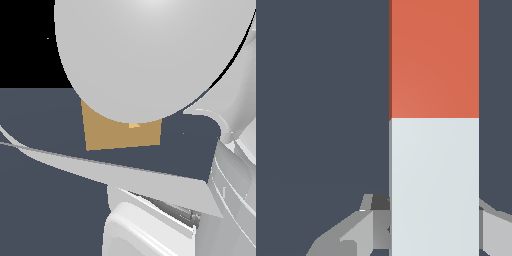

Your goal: Insert the peg into the horizontal hole in a box.

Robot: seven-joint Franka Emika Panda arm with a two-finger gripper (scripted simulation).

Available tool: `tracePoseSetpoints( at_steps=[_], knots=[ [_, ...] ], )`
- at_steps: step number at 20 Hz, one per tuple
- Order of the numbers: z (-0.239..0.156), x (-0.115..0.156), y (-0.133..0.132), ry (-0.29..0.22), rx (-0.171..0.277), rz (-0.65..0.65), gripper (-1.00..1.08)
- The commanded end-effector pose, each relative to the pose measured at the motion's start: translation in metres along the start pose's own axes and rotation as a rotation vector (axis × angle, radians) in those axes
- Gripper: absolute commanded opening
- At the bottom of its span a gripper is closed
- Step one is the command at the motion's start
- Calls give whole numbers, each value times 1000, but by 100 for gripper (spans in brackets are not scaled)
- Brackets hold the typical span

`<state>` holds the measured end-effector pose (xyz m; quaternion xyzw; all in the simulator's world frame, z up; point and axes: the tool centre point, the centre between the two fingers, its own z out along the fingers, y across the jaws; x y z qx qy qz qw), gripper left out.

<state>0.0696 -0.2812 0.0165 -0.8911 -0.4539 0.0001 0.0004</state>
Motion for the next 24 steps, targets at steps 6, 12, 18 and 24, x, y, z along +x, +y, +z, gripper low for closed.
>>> tracePoseSetpoints(
  at_steps=[6, 12, 18, 24],
  knots=[
    [0, 0, 0, 0, -1, 0, -100],
    [-3, 7, -2, 0, 0, -30, -100],
    [-13, 34, -12, -1, -1, -144, -100],
    [-29, 73, -35, -1, -1, -324, -100]
  ],
)
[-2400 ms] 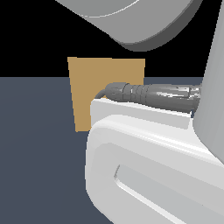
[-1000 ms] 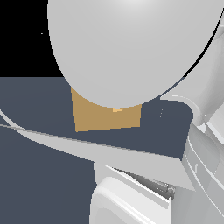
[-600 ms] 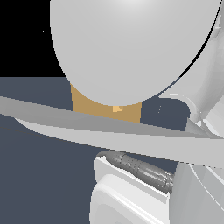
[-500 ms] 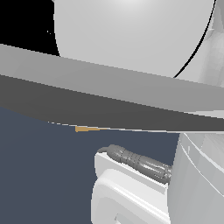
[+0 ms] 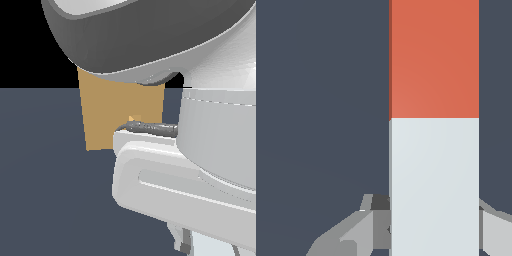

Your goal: Insert the peg into the horizontal hole in a box.

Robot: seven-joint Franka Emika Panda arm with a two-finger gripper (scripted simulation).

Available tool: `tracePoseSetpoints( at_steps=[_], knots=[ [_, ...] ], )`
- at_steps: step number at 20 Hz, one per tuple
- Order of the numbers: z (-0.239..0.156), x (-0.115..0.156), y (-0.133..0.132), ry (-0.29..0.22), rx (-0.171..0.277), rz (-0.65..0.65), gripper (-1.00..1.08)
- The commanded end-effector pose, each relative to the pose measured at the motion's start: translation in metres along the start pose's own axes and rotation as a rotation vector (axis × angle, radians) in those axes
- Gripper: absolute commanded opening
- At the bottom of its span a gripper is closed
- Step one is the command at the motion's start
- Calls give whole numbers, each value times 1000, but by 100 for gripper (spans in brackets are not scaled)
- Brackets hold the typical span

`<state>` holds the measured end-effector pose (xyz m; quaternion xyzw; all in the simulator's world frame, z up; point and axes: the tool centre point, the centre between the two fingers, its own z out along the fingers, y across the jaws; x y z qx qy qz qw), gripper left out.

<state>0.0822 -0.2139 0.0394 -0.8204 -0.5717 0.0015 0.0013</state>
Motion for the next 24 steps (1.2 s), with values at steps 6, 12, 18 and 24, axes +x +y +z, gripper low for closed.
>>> tracePoseSetpoints(
  at_steps=[6, 12, 18, 24],
  knots=[
    [-26, 60, -26, 0, -4, -262, -100],
    [-40, 92, -51, -1, -4, -424, -100],
    [-48, 107, -67, -1, -4, -509, -100],
    [-50, 111, -71, -1, -4, -531, -100]
  ],
)
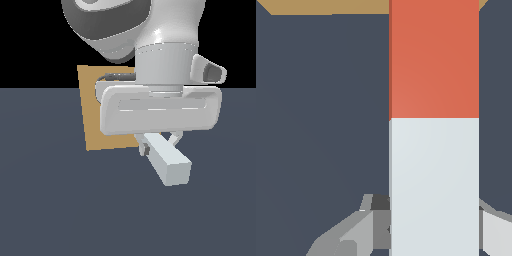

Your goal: Insert the peg into the horizontal hole in a box.

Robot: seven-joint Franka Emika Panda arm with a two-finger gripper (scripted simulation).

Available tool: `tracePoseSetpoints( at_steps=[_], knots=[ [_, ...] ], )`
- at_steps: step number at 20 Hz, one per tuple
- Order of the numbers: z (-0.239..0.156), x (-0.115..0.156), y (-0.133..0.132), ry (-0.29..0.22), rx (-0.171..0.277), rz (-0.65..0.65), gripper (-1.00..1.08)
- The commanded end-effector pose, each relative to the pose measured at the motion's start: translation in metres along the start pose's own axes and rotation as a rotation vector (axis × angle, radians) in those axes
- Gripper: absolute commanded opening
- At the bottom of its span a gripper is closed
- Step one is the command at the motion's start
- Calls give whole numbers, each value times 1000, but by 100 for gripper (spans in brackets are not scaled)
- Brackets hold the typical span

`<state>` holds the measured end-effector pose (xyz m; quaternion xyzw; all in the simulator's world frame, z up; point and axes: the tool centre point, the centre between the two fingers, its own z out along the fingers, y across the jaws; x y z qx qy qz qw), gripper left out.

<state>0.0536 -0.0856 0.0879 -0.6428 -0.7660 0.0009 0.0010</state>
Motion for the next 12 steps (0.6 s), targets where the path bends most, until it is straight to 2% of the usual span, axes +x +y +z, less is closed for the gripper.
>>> tracePoseSetpoints(
  at_steps=[1, 12],
  knots=[
    [-2, 0, 0, -1, -3, -3, -100],
    [-2, 1, -1, 0, -2, -2, -100]
  ],
)
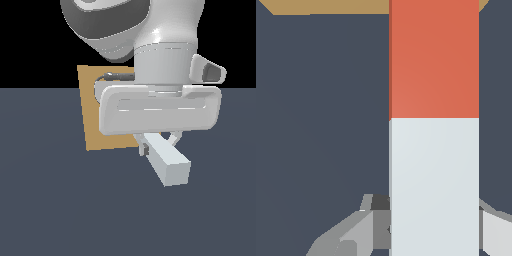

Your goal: Insert the peg into the horizontal hole in a box.

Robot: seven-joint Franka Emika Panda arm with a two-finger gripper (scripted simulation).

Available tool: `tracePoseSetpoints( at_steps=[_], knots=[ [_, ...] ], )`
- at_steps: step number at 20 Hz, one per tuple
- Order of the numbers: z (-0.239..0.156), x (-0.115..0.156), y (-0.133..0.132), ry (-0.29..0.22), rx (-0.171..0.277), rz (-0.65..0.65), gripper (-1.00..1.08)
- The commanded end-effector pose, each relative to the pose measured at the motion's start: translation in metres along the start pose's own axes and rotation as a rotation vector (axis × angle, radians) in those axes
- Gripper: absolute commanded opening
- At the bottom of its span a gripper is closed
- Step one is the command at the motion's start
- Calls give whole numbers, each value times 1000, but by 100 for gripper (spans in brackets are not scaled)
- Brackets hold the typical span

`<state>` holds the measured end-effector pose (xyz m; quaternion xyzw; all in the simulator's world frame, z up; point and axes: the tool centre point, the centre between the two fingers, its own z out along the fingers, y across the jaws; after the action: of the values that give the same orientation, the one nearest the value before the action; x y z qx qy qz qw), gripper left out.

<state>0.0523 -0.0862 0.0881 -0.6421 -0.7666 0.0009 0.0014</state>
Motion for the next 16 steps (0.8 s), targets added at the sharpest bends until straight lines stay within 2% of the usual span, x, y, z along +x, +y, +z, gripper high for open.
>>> tracePoseSetpoints(
  at_steps=[1, 6, 16],
  knots=[
    [-1, 4, 1, -1, -2, -1, -100],
    [-2, 29, 0, -1, -3, -1, -100],
    [-3, 115, 0, -1, -5, -1, -100]
  ],
)
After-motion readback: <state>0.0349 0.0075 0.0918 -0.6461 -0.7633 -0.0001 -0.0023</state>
